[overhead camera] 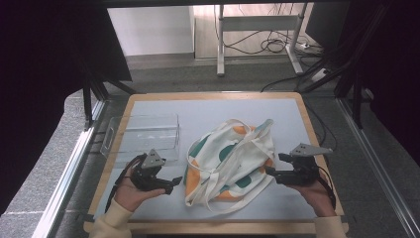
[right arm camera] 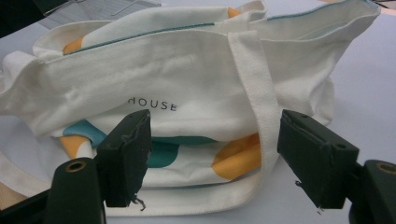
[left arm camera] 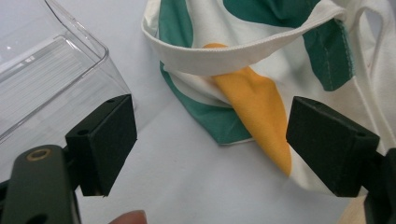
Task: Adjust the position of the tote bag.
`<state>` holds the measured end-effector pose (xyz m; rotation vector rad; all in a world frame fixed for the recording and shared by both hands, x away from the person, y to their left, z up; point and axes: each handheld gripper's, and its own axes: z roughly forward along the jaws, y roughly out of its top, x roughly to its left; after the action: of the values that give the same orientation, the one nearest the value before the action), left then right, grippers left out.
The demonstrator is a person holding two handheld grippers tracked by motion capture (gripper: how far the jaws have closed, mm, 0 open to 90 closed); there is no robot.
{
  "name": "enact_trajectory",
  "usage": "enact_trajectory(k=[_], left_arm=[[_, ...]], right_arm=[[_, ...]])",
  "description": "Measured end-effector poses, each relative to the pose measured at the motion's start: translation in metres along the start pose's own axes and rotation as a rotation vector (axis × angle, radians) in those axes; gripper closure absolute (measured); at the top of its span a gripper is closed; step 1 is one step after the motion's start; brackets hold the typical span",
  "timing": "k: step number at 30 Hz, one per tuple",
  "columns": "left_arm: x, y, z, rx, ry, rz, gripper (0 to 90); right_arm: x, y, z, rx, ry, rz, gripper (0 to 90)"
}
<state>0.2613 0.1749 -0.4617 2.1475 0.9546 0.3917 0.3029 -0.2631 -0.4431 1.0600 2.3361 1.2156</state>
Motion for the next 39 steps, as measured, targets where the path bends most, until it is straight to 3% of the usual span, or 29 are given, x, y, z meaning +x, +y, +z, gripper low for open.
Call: enact_trajectory(k=[13, 19, 23, 28, 39], left_arm=[[-0.014, 0.011, 0.002, -0.035, -0.039, 0.020, 17.8], [-0.016, 0.009, 0.001, -0.053, -0.033, 0.021, 19.1], [-0.017, 0.011, 0.000, -0.062, -0.041, 0.022, 24.7], [-0.021, 0.013, 0.008, -0.028, -0.072, 0.038, 28.1], [-0.028, 0.016, 0.011, -0.022, -0.123, 0.053, 28.6]], right_arm=[[-0.006, 0.002, -0.001, -0.015, -0.044, 0.033, 26.2], [-0.007, 0.008, 0.001, -0.013, -0.031, 0.009, 26.2], [-0.010, 0.007, -0.006, -0.021, -0.043, 0.014, 26.6], [-0.013, 0.003, -0.012, -0.017, -0.055, 0.024, 27.6], [-0.011, 0.002, -0.007, 0.009, -0.065, 0.008, 27.3]])
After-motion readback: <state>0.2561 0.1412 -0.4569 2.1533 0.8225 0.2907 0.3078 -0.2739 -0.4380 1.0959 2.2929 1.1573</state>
